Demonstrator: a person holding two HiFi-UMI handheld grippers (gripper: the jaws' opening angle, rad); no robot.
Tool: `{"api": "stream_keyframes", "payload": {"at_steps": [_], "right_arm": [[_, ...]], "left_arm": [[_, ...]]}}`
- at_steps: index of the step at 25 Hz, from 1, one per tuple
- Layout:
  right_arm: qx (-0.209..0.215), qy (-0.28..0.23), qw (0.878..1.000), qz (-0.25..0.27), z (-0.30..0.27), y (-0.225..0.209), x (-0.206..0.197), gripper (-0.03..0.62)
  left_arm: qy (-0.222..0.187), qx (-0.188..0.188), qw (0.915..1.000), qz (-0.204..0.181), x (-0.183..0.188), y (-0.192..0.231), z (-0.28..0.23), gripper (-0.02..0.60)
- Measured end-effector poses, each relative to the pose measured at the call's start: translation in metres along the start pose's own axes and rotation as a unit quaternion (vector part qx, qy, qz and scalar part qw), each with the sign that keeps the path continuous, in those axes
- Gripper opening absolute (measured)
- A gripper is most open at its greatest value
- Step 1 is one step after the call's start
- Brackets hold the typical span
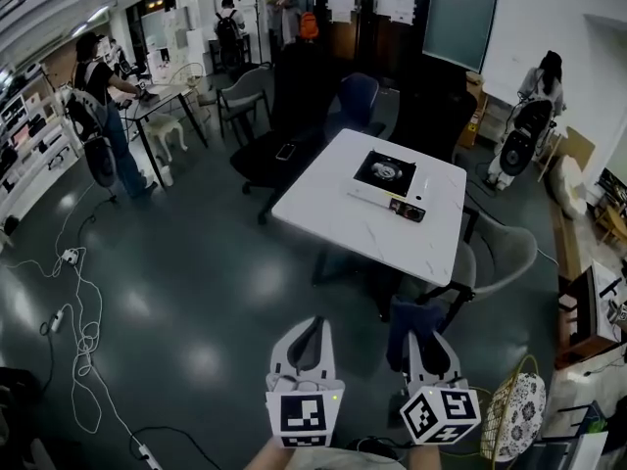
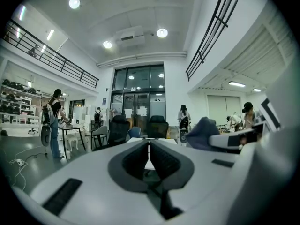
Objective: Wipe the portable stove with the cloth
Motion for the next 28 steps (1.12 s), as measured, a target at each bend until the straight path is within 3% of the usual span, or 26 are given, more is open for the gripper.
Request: {"api": "stream_keyframes", "payload": {"at_steps": [16,28], "right_arm": [[-0.017,0.023,0.999,-0.014,-0.088,-0.029,0.000,0.100],[-0.015,0.021,0.999,-0.026,-0.187,-0.103,0.023,0.100]], "left_arm": [[0.036,0.000,0.9992,0.015,-0.017,0.028,-0.094,0.020],[0.042,0.014,0.9990,0.011,-0.006,0.020,-0.212,0.020]]}}
Point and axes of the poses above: the fingertips, and each gripper's own axes: z backward along the fingers, y to its left, x out of its top, the point moved 1 cm from there along z, backward along the fingers, and after that the axes turned 15 degrees about x, right-handed, at the moved point
